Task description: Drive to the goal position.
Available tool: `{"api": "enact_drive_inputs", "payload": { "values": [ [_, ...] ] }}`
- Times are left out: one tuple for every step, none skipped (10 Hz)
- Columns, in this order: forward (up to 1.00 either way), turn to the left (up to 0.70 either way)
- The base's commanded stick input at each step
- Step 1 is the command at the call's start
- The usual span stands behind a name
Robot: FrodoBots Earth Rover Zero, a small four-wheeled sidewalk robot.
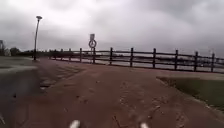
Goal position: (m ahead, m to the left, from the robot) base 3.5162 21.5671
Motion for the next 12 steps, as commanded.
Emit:
{"api": "enact_drive_inputs", "payload": {
  "values": [
    [0.70, 0.35],
    [0.70, 0.35],
    [0.70, 0.35],
    [0.70, 0.35],
    [0.70, 0.33],
    [0.70, 0.26],
    [0.70, 0.06],
    [0.70, 0.00],
    [0.70, 0.01],
    [0.70, 0.04],
    [0.70, 0.12],
    [0.70, 0.29]
  ]
}}
